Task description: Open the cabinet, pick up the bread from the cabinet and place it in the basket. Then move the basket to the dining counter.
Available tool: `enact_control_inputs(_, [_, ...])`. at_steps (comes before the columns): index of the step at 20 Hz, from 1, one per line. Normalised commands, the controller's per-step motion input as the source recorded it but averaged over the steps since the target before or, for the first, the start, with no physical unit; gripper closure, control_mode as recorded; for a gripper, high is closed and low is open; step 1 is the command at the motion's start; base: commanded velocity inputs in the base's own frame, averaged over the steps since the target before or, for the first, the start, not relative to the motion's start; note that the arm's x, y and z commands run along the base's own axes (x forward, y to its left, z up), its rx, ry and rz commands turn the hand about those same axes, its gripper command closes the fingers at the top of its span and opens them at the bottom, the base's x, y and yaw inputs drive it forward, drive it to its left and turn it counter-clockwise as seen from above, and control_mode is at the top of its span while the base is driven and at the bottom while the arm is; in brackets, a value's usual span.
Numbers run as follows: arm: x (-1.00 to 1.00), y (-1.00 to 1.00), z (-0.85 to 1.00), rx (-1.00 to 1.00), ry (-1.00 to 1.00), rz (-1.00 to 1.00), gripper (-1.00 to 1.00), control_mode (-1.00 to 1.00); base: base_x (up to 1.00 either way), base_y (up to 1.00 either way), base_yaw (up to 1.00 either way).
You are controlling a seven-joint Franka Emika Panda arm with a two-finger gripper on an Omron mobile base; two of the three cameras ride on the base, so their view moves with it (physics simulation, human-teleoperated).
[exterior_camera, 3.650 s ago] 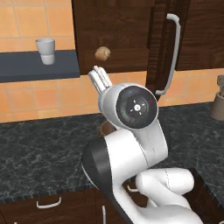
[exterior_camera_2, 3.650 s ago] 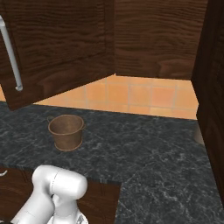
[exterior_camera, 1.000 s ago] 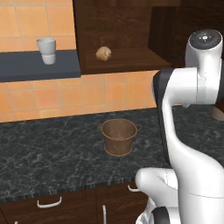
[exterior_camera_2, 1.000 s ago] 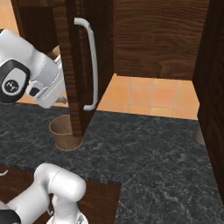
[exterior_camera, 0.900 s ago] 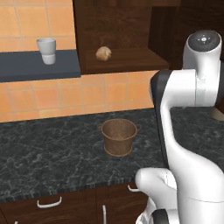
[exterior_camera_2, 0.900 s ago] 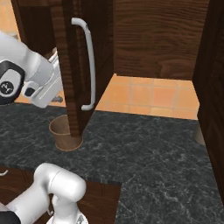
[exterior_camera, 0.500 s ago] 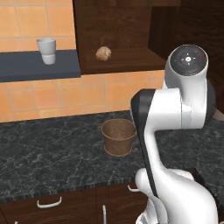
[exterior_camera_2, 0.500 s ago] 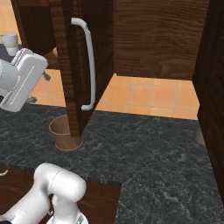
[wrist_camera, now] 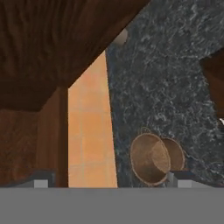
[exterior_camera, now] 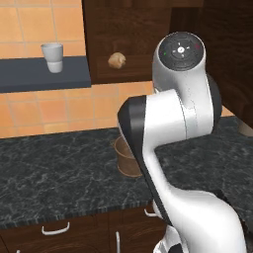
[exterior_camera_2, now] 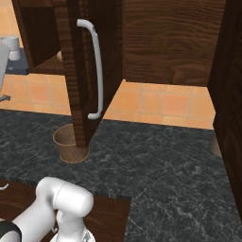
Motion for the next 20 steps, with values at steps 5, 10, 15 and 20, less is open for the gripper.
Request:
enact_control_inputs(5, [0.09, 0.13, 0.17, -0.44, 0.43, 0.49, -1.00, -1.00, 0.00, 0.00, 0.00])
enact_control_inputs(10, [-0.01, 0.09, 0.00, -0.55, 0.29, 0.47, -1.00, -1.00, 0.00, 0.00, 0.00])
enact_control_inputs(15, [0.00, -0.11, 0.00, -0.31, 0.05, 0.49, -1.00, -1.00, 0.00, 0.00, 0.00])
enact_control_inputs(20, [0.00, -0.24, 0.02, -0.25, 0.00, 0.56, -1.00, -1.00, 0.00, 0.00, 0.00])
